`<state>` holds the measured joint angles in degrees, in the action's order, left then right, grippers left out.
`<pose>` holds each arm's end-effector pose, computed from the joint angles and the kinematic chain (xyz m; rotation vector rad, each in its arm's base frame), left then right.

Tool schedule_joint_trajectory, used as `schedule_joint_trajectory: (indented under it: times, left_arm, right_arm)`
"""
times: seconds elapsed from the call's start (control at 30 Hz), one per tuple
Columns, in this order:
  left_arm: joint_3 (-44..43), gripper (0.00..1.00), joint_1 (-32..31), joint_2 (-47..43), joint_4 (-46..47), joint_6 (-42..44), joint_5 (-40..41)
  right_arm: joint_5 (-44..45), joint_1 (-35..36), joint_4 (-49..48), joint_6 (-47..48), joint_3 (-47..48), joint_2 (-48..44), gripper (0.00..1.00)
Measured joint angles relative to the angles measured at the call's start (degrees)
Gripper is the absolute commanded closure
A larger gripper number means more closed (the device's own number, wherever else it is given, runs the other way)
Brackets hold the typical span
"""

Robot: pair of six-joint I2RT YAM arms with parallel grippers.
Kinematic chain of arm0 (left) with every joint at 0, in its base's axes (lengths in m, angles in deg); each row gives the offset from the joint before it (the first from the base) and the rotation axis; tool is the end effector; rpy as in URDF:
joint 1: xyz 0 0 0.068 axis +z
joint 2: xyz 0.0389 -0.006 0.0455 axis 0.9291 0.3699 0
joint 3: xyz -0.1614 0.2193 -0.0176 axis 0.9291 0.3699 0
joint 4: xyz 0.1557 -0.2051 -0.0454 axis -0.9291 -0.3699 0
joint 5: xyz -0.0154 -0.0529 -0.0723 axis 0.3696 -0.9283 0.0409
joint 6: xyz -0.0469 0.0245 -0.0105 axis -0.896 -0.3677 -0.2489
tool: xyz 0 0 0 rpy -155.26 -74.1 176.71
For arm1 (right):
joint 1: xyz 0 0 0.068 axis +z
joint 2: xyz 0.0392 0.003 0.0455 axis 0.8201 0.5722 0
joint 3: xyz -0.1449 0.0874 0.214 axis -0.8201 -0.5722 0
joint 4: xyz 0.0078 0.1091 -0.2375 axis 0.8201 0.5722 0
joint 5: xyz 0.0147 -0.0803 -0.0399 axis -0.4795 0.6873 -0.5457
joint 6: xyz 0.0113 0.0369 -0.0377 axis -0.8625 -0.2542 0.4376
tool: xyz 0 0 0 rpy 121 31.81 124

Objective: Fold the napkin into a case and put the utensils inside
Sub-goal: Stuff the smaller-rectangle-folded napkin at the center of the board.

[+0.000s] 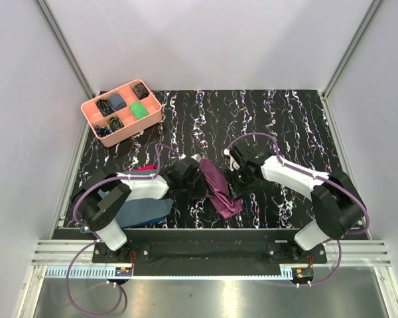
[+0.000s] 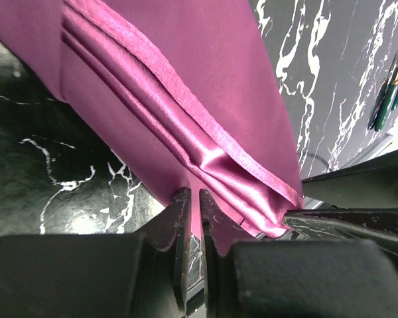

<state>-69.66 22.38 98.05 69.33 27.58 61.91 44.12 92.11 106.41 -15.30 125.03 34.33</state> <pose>0.2100 -0.2290 0.1398 -0.1558 2.6673 -1.0311 0.2213 0.1779 0.1918 -0.5720 2.8822 0.5338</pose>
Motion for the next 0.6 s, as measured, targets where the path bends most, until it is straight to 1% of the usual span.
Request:
schedule_joint_trajectory:
  times: [0.1, 0.2, 0.27, 0.37, 0.47, 0.6]
  left_arm:
    - [0.13, 0.93, -0.61, 1.05, 0.9, -0.72, 0.04]
    - [0.33, 0.94, -1.09, 2.01, 1.64, -1.2, 0.28]
    - [0.68, 0.94, -1.29, 2.12, 1.97, -1.68, 0.44]
    - [0.72, 0.95, -1.36, 2.08, 2.16, -1.77, 0.57]
    - [0.72, 0.95, -1.4, 1.57, 1.66, -1.62, 0.85]
    - [0.83, 0.95, -1.4, -0.85, -0.17, -0.87, 1.33]
  right_arm:
    - [0.0, 0.76, -0.83, -0.98, -0.83, 0.28, 0.75]
    - [-0.13, 2.84, -2.21, -2.6, -1.4, 0.46, 0.75]
    - [-0.22, 4.39, -2.82, -3.48, -1.55, 0.5, 0.71]
    - [0.09, 5.6, -2.91, -4.48, -1.64, 0.5, 0.58]
    - [1.88, 5.62, -1.68, -4.46, -1.46, 0.37, 0.5]
    - [5.4, 5.62, 3.54, -3.5, 1.97, 0.35, 0.45]
